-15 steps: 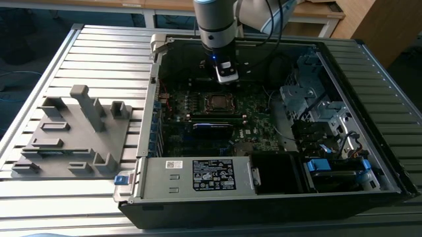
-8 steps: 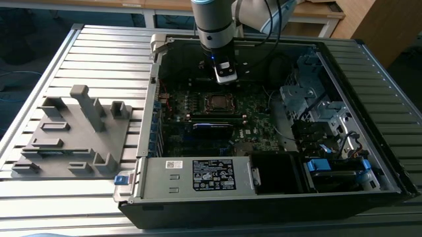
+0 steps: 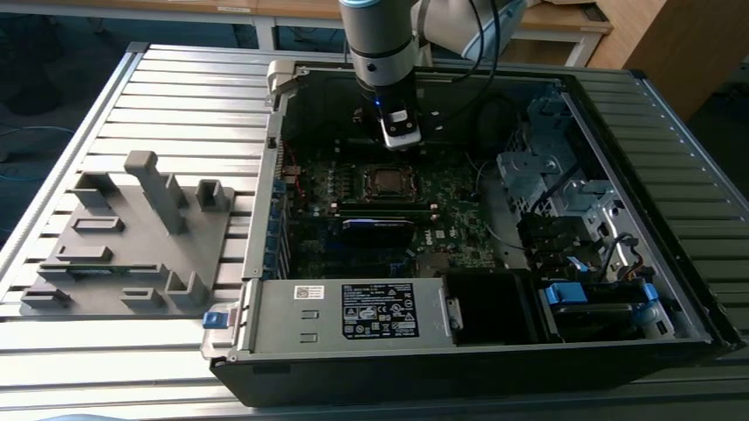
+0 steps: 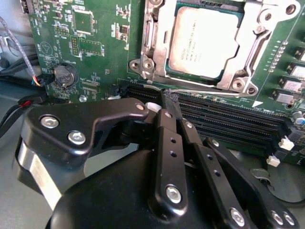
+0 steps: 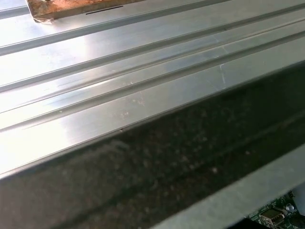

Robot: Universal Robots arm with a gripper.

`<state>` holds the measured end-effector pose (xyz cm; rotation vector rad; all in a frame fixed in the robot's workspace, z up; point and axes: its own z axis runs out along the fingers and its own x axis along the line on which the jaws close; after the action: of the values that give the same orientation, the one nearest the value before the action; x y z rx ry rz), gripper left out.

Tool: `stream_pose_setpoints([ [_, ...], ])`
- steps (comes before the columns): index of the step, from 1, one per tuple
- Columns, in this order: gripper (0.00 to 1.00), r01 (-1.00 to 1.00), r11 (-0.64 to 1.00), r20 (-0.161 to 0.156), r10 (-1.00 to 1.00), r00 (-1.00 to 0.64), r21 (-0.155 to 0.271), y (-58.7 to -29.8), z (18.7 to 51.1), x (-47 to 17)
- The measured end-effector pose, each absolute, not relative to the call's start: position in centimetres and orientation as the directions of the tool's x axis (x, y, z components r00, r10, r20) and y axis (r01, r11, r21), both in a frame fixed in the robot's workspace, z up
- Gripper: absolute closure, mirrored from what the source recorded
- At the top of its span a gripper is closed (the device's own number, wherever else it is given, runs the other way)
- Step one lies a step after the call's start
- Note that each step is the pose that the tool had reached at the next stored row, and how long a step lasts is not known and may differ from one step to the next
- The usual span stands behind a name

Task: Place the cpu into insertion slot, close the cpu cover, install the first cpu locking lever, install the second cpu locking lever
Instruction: 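Install the first cpu locking lever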

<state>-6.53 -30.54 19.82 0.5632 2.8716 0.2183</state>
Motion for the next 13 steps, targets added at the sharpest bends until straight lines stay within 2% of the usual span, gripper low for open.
stream_pose_setpoints([
  [13,0.9,0.356,0.921,-0.185,0.382,-0.905,0.161,-30.54,19.45,-6.53],
])
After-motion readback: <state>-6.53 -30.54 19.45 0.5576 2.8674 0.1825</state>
